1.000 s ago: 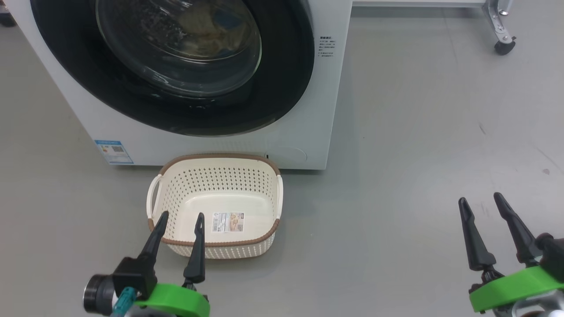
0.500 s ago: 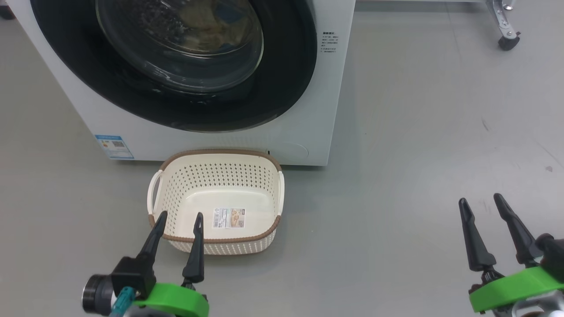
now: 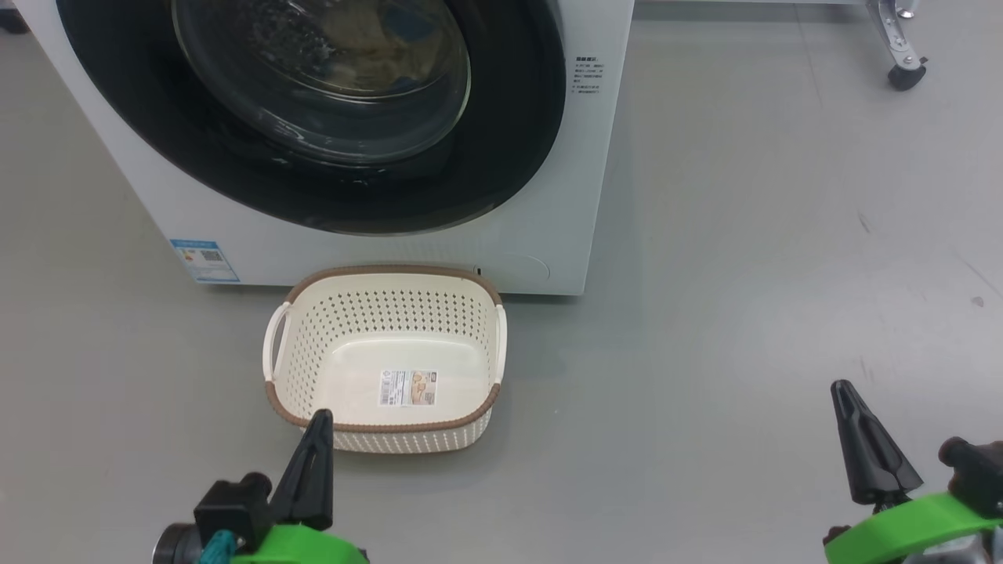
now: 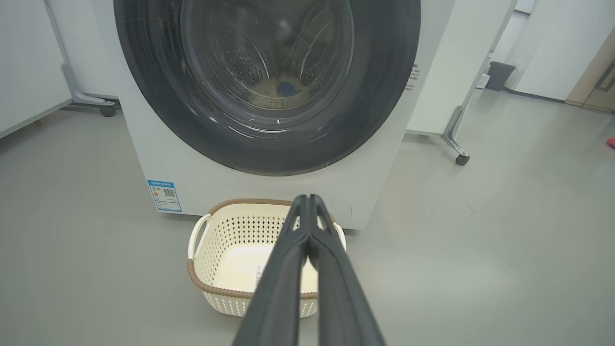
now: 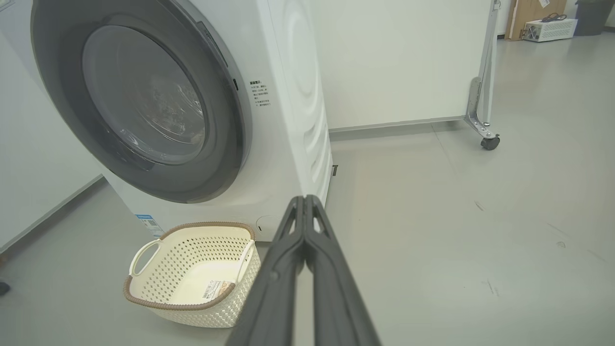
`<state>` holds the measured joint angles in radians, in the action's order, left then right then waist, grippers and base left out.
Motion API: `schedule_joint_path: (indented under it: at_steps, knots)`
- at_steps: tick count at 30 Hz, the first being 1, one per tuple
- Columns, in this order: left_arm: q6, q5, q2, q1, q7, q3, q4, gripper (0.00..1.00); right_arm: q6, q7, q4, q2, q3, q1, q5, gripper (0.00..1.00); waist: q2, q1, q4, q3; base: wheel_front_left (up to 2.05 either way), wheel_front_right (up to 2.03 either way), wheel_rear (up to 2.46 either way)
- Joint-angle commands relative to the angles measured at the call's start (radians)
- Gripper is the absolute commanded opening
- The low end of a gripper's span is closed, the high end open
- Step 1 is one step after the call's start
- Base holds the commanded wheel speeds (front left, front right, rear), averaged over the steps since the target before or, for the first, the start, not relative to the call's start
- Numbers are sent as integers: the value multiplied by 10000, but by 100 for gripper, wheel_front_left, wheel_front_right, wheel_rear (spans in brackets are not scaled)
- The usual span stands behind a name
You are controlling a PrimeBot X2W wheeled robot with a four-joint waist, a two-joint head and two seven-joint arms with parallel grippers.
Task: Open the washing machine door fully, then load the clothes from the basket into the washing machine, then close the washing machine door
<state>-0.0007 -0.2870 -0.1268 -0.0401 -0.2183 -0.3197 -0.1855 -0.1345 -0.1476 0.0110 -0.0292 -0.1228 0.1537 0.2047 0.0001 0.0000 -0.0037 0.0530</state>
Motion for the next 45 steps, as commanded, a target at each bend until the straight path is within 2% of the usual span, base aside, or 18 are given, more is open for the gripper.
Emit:
schedule_joint_path:
  at_steps: [1, 45]
  knots:
    - [-63, -385, -25, -376, 75, 250, 304, 0, 2, 94, -246, -111, 1, -317, 441, 0, -1, 0, 0, -12, 0, 0, 0]
    - [-531, -5332, 150, -491, 1161, 1618, -52, 0, 16, 873, 722, -300, 240, -1173, 5712, 0, -1, 0, 14, -195, 0, 0, 0]
